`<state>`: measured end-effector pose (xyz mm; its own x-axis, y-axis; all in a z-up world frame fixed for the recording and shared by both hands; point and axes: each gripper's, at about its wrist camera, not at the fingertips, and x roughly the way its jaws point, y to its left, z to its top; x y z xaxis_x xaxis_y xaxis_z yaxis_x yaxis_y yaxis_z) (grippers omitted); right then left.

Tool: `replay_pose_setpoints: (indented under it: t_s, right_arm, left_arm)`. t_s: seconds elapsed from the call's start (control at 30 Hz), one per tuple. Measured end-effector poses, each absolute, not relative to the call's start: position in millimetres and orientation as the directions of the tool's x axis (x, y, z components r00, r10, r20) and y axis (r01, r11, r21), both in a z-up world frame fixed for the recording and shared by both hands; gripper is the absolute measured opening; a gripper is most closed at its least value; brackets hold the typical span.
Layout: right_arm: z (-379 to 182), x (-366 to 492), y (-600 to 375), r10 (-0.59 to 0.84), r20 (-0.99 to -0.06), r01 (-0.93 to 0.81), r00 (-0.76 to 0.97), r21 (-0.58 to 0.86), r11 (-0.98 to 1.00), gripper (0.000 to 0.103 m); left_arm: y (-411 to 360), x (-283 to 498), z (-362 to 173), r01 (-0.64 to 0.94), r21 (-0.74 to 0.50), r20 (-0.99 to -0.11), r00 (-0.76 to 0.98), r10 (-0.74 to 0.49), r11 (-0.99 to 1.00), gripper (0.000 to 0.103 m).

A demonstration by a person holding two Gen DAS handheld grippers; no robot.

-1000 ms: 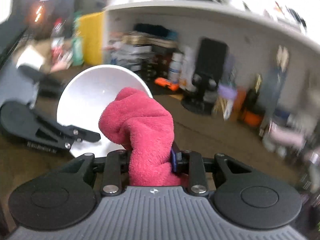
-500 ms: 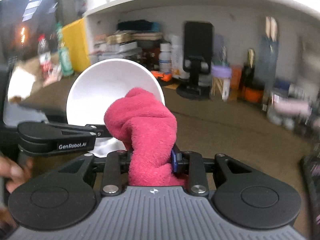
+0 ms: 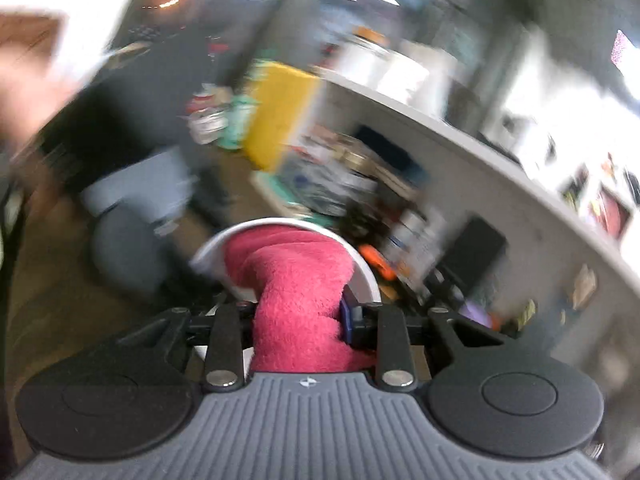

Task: Clean bowl
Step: 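Keep rubbing the towel around the bowl interior with the right tool, then rotate the bowl with the left tool while the right tool wipes its inner wall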

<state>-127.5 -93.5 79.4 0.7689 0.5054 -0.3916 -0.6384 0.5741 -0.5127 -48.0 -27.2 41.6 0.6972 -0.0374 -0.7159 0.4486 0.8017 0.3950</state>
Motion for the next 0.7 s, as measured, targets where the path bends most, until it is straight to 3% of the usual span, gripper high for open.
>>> replay_pose_setpoints:
  t_s: [0.13,0.2,0.33,0.43,0.57,0.7]
  right_arm:
    - [59,-111,-91,0.32,-0.436,-0.531,0.841,-0.555,0.641,0.029]
    - [49,-103,-94,0.298,-0.46,-0.529,0.837,-0.535,0.659,0.03]
    - [42,-86,-102,0.302,-0.506,-0.526,0.808,-0.386,0.758,0.03]
    - [43,-67,-121,0.351,-0.539,-0.519,0.766,-0.195,0.832,0.03]
    - [43,-57,-134,0.387,-0.562,-0.505,0.731,-0.065,0.861,0.03]
    - [39,-53,-138,0.397,-0.573,-0.489,0.717,-0.008,0.872,0.03]
  left_arm:
    - [-29,-39,46,0.518,0.408,-0.753,0.656,-0.043,0.752,0.03]
    - [-30,-35,45,0.5,0.414,-0.743,0.668,-0.034,0.761,0.033]
    - [-33,-28,42,0.421,0.4,-0.695,0.718,-0.03,0.814,0.04]
    - [-36,-29,41,0.355,0.383,-0.658,0.753,-0.018,0.853,0.046]
    - [-44,-31,32,0.261,0.388,-0.613,0.789,0.036,0.884,0.071]
    - [-39,-22,17,0.116,0.281,-0.596,0.799,0.079,0.953,0.093]
